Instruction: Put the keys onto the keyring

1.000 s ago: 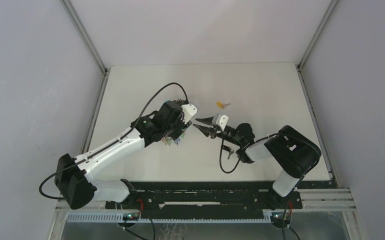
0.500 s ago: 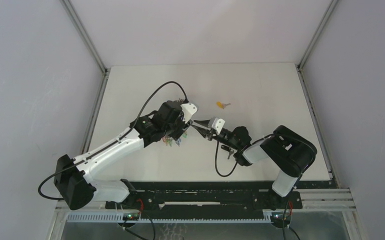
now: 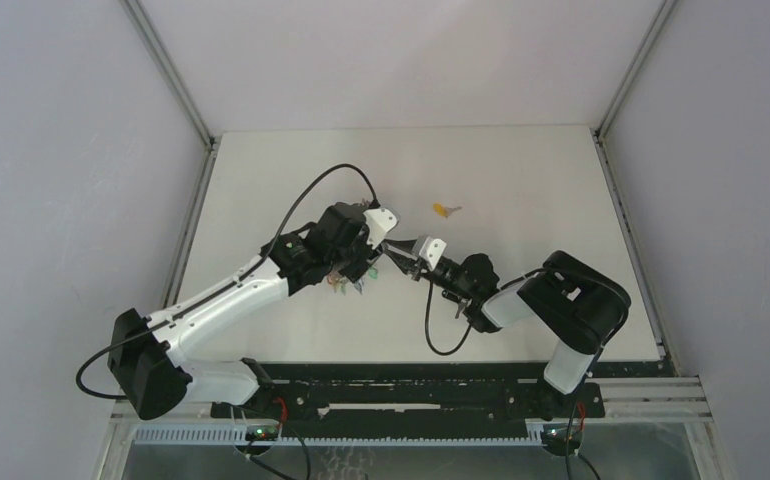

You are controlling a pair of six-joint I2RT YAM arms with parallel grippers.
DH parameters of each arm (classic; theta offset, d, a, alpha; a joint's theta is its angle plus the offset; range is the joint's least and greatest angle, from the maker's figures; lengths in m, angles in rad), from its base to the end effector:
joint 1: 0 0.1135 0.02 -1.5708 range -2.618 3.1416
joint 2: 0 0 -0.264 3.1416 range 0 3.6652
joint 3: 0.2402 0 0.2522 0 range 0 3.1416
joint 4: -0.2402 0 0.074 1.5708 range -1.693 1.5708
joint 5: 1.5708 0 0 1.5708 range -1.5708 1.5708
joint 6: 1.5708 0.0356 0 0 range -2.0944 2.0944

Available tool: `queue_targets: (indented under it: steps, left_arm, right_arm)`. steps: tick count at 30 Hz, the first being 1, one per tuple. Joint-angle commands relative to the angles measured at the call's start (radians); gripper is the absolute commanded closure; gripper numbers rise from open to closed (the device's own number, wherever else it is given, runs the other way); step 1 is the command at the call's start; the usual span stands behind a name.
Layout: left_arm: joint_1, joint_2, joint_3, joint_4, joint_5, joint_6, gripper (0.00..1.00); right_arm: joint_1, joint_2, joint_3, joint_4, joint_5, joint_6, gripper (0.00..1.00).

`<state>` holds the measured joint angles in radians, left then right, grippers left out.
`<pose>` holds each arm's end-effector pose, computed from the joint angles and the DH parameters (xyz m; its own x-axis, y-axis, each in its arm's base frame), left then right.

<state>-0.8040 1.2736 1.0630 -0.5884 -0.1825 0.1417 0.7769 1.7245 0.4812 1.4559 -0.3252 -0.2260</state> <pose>0.1925 -0.1905 0.2953 -0.4046 0.6202 -0.6721 0.6844 0.6928 0.2273 0.2069 0.2194 0.1845 0.3454 0.0418 -0.9375 -0.8308 0.4783 -0.2847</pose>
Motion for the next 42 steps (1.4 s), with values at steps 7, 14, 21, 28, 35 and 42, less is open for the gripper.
queue_targets:
  steps: [7,14,21,28,35,42]
  left_arm:
    - [-0.014,-0.027,0.088,0.038,0.009,-0.009,0.90]
    - [-0.017,-0.022,0.095,0.028,0.012,-0.008,0.90]
    - [-0.018,-0.019,0.092,0.024,0.010,-0.007,0.90]
    - [-0.020,-0.023,0.091,0.022,-0.001,-0.007,0.90]
    - [-0.020,-0.023,0.091,0.017,-0.017,-0.008,0.90]
    - [-0.020,-0.020,0.097,0.016,-0.019,-0.012,0.90]
  right_arm:
    - [0.018,0.020,0.036,0.043,0.018,-0.016,0.78]
    - [0.023,0.030,0.044,0.043,0.050,-0.020,0.78]
    - [0.030,0.026,0.044,0.044,0.098,-0.025,0.83]
    - [0.038,0.017,0.035,0.044,0.175,-0.018,0.88]
    - [0.040,-0.003,0.019,0.044,0.198,-0.009,0.85]
    - [0.046,-0.008,0.019,0.045,0.144,-0.012,0.84]
